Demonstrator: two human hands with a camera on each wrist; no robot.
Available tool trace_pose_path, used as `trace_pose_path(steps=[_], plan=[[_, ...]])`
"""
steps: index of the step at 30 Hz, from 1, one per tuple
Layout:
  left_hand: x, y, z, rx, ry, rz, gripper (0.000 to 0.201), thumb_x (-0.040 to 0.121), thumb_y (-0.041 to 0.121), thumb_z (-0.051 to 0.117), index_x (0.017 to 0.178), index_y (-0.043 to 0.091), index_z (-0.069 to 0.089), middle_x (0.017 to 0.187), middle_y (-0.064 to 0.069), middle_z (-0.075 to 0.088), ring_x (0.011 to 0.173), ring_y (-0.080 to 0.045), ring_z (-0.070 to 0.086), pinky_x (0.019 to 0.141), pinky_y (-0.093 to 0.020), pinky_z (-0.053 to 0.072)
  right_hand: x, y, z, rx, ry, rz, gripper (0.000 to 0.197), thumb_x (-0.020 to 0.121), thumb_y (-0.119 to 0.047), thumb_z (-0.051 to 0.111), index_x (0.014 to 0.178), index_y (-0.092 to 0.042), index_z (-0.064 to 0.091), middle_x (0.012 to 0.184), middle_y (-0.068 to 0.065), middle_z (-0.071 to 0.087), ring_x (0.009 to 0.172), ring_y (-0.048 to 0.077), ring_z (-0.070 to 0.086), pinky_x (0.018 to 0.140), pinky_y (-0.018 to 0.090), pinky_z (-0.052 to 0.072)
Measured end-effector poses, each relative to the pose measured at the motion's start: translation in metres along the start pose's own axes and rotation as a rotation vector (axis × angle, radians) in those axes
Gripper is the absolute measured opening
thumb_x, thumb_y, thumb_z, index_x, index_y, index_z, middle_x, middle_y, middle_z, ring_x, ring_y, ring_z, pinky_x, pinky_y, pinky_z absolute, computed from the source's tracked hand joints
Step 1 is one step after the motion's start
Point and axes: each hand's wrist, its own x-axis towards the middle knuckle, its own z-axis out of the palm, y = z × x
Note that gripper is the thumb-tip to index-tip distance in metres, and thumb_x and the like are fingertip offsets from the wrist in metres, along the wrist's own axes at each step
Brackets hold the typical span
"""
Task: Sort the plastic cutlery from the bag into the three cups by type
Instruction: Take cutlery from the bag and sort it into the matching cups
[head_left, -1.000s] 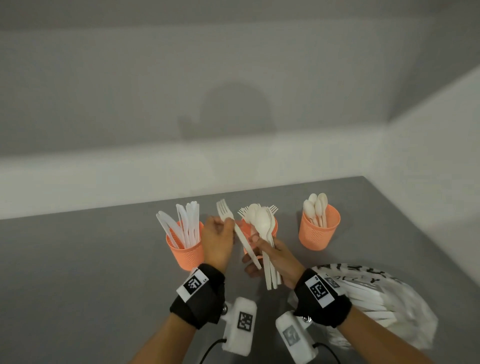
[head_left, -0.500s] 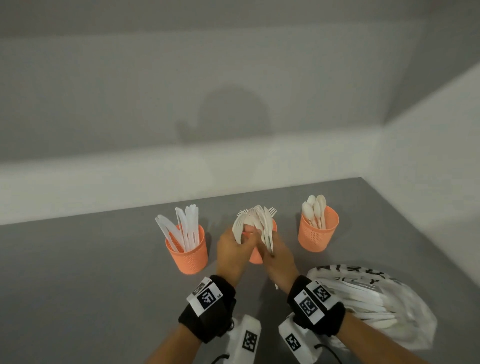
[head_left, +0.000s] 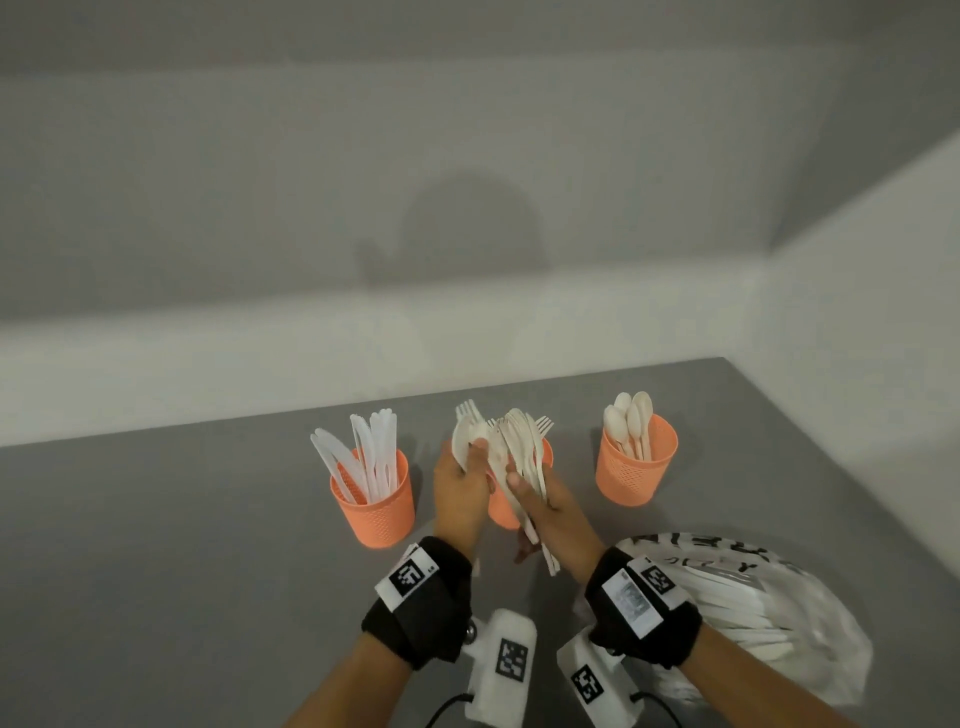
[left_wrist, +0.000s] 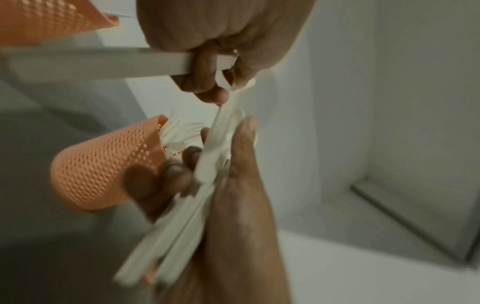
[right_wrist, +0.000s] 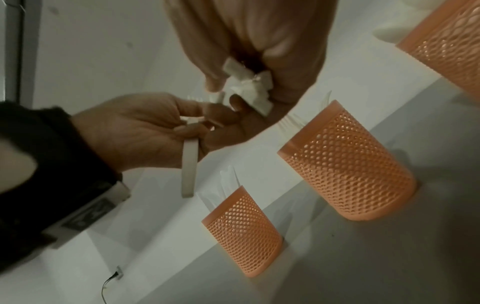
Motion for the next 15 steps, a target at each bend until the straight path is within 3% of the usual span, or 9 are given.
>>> trace_pose_path(steps=[3, 6, 8, 10, 12, 15], plan=[[0.010, 0.010, -0.008, -0.191, 0.021, -0.166, 0.025, 0.101, 0.020, 0.032, 0.092, 0.006, 0.051, 0.072, -0.005, 0.058, 0.045, -0.003, 0.050, 0.040, -0.014, 0.035, -0.001, 0.002, 0.001, 0.090, 0.022, 0.091, 0.042, 0.099, -0.033, 0.035, 0.133, -0.009, 0.040, 0.056, -0.006, 0.053, 0.041, 0.006, 0.053, 0.043, 0.024, 0.051], [0.016, 0.021, -0.017, -0.351, 0.081, -0.334, 0.033, 0.101, 0.030, 0.030, 0.082, 0.013, 0.050, 0.059, 0.000, 0.042, 0.047, -0.009, 0.040, 0.040, -0.016, 0.034, 0.001, 0.005, 0.001, 0.156, 0.061, 0.142, 0.039, 0.100, -0.028, 0.036, 0.134, -0.008, 0.039, 0.058, 0.000, 0.038, 0.037, 0.008, 0.042, 0.039, 0.024, 0.045], [0.018, 0.024, -0.021, -0.379, 0.083, -0.348, 0.035, 0.099, 0.042, 0.032, 0.084, 0.015, 0.048, 0.055, 0.002, 0.031, 0.039, -0.006, 0.034, 0.036, -0.016, 0.028, 0.001, 0.004, -0.001, 0.128, 0.064, 0.132, 0.036, 0.099, -0.029, 0.038, 0.130, -0.011, 0.044, 0.060, 0.000, 0.037, 0.039, 0.007, 0.035, 0.040, 0.022, 0.037], [0.018, 0.023, -0.025, -0.306, 0.056, -0.335, 0.038, 0.093, 0.048, 0.044, 0.075, 0.015, 0.046, 0.047, 0.004, 0.025, 0.031, -0.005, 0.025, 0.033, -0.016, 0.023, -0.001, 0.003, -0.003, 0.106, 0.061, 0.138, 0.028, 0.098, -0.031, 0.041, 0.111, -0.009, 0.053, 0.061, 0.001, 0.041, 0.039, 0.006, 0.033, 0.041, 0.020, 0.032], [0.018, 0.020, -0.027, -0.191, 0.024, -0.309, 0.041, 0.089, 0.040, 0.056, 0.062, 0.016, 0.038, 0.037, 0.007, 0.024, 0.029, -0.006, 0.022, 0.034, -0.017, 0.022, -0.002, 0.002, -0.006, 0.084, 0.061, 0.144, 0.026, 0.097, -0.032, 0.043, 0.094, -0.008, 0.053, 0.061, 0.001, 0.049, 0.038, 0.006, 0.034, 0.040, 0.019, 0.030], [0.014, 0.017, -0.024, -0.062, 0.002, -0.214, 0.031, 0.092, 0.026, 0.055, 0.065, 0.012, 0.047, 0.037, 0.007, 0.034, 0.029, -0.003, 0.028, 0.034, -0.015, 0.027, -0.003, 0.001, -0.006, 0.062, 0.062, 0.111, 0.023, 0.097, -0.027, 0.046, 0.104, -0.005, 0.051, 0.064, -0.001, 0.058, 0.037, 0.004, 0.037, 0.037, 0.016, 0.029]])
